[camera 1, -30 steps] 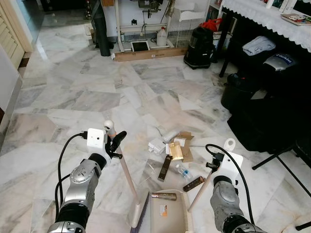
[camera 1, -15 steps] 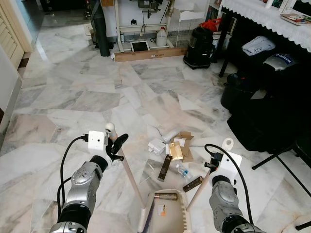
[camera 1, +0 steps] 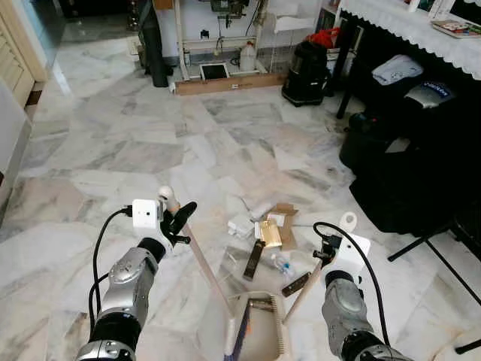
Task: Sweep floor
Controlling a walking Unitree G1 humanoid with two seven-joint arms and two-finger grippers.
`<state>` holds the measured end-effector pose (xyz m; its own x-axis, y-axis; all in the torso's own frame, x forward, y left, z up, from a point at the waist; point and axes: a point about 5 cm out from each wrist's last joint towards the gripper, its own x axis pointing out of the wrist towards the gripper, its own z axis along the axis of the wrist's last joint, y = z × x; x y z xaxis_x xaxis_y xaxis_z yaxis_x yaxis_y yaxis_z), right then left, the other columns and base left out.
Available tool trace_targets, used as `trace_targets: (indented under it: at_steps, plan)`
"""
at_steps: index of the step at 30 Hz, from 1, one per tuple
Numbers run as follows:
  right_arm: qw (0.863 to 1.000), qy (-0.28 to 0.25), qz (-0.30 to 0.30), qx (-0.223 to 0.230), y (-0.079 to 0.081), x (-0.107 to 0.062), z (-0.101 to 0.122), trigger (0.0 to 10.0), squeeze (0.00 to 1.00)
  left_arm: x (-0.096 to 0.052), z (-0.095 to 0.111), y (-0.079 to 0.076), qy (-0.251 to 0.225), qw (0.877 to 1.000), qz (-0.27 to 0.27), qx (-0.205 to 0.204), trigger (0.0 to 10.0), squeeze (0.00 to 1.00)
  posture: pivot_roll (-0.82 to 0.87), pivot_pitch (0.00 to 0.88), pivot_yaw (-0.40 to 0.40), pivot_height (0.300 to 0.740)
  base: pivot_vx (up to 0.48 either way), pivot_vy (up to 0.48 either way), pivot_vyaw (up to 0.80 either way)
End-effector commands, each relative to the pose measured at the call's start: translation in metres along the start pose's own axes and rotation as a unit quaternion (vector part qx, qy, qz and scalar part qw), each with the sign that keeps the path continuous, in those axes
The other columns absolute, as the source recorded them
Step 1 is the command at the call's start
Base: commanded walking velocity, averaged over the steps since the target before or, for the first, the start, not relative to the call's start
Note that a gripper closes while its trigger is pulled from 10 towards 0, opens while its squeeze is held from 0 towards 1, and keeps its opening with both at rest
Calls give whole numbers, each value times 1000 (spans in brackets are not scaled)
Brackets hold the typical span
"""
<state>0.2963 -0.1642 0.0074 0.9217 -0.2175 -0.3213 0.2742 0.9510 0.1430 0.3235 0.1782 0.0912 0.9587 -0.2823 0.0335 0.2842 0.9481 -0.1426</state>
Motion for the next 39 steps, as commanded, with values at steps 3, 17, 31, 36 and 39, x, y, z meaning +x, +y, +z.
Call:
trace_targets:
  at_steps: [3, 17, 31, 36, 39]
  plan:
    - [1000, 14, 9, 23, 7, -1, -3, 10000, 0, 1, 26, 2, -50, 998, -7, 36, 10000, 0, 77, 41, -29, 740, 0, 0, 0]
    - [999, -8, 30, 12, 13, 3, 7, 10000, 0, -1, 53, -1, -103, 987, 22, 123, 10000, 0, 81, 23, -58, 740, 0, 0, 0]
    - [994, -92, 64, -13, 15, 8, 36, 10000, 0, -12, 32, 4, -92, 981, 90, 143, 10000, 0, 69, 0, -78, 740, 0, 0, 0]
    - [991, -116, 67, -13, 14, 8, 43, 10000, 0, -15, 34, 4, -106, 977, 109, 150, 10000, 0, 61, 0, -83, 740, 0, 0, 0]
    - [988, -136, 67, -15, 13, 8, 50, 10000, 0, -17, 41, 9, -124, 971, 134, 154, 10000, 0, 61, 0, -81, 740, 0, 0, 0]
